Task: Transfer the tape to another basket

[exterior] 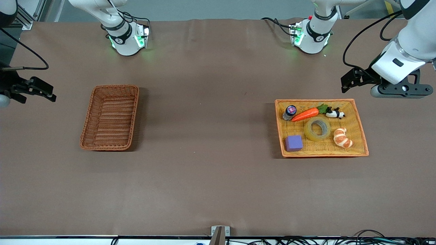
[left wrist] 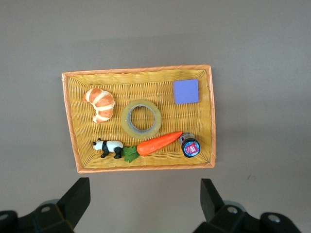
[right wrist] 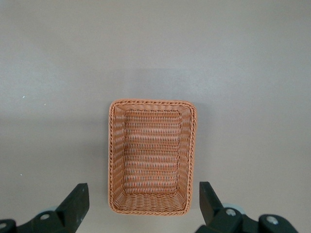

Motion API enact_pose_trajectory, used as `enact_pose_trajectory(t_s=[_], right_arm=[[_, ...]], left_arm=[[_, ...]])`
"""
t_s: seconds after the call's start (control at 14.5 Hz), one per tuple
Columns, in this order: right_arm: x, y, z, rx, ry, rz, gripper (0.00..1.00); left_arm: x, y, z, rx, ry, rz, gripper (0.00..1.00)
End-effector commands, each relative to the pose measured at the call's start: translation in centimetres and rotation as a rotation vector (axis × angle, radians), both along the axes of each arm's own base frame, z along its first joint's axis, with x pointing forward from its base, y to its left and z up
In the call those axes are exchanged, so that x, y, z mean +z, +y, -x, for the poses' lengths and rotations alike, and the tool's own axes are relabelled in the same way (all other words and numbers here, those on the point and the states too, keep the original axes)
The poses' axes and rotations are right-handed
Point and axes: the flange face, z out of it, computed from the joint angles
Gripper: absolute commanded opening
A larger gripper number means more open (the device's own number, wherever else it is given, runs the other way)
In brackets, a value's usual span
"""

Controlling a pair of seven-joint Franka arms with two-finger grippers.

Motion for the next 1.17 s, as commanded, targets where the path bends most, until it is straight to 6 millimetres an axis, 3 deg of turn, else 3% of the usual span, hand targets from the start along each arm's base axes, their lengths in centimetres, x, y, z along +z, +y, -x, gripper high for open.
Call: enact_pose_trajectory(t_s=[0.0, 0.28, 0.55, 0.76, 1.1], right_arm=[[1.2, -0.2, 1.0, -0.014, -0.015, -0.003, 1.0], [2.1, -0.4, 1.8, -0.015, -0.02, -0.005, 1.0], [2.2, -1.1, 2.0, -0.028, -0.017, -0.007, 1.0], [1.8, -1.1, 1.8, -0.029, -0.009, -0.005, 1.0], [1.7, -1.2, 2.0, -0.03, 0.002, -0.001, 1.0]], left_arm=[[0.7, -0.2, 0.8, -0.017, -0.025, 0.008, 1.0], [1.0, 0.2, 0.4, -0.052, -0.03, 0.013, 1.0], [-0.6, 0.5, -0.4, -0.046, 0.002, 0.011, 1.0], [-4.0, 0.6, -2.2, -0.041, 0.031, 0.003, 1.0], [-11.9, 0.5, -5.3, -0.042, 0.111, 0.009, 1.0]])
